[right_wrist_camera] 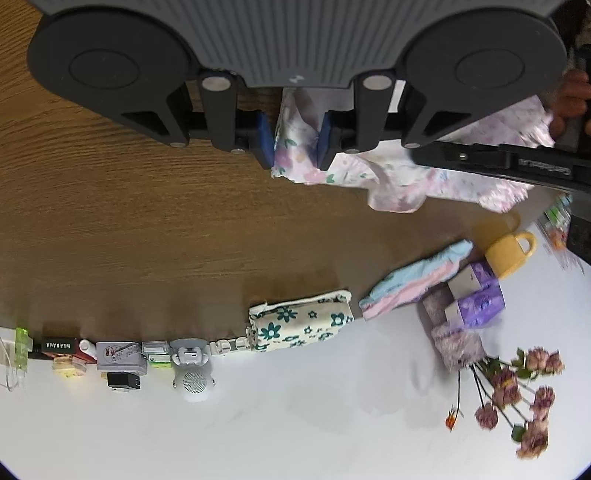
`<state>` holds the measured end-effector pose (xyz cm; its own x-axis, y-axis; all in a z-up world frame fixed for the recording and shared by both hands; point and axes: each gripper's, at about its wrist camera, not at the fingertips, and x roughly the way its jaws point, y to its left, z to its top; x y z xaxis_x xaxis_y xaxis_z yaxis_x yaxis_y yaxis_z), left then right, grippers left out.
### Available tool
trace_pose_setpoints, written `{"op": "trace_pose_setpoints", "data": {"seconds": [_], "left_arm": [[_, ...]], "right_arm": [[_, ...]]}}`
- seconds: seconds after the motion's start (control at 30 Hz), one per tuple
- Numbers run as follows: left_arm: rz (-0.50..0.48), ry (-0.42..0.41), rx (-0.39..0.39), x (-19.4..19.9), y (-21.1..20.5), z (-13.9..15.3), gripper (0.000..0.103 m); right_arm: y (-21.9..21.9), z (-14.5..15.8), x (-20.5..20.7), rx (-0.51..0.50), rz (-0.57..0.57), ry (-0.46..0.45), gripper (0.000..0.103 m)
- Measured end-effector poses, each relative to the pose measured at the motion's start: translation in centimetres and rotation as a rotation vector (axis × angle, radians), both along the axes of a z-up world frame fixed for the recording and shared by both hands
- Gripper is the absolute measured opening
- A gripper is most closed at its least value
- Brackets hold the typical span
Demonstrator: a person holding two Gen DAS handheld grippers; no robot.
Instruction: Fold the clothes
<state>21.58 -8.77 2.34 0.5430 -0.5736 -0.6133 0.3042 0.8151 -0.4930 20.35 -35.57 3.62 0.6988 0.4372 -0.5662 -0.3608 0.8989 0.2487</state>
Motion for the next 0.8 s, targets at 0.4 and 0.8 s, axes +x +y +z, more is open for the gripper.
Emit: {"op": "trace_pose_setpoints", "data": {"seconds": [0.4,0.8], "left_arm": [[-0.080,-0.158,0.074,-3.5,1.7,4.3,0.045],[-0.333,-0.290,0.336,-6.9,-0.4,2.1,0.040]], "right_arm": [[2.0,4.2,-8.3,-0.026,0.154,-0.109,0.027],[8.2,1.1,-9.5,-0.092,0.180,0.036,0.009]]}}
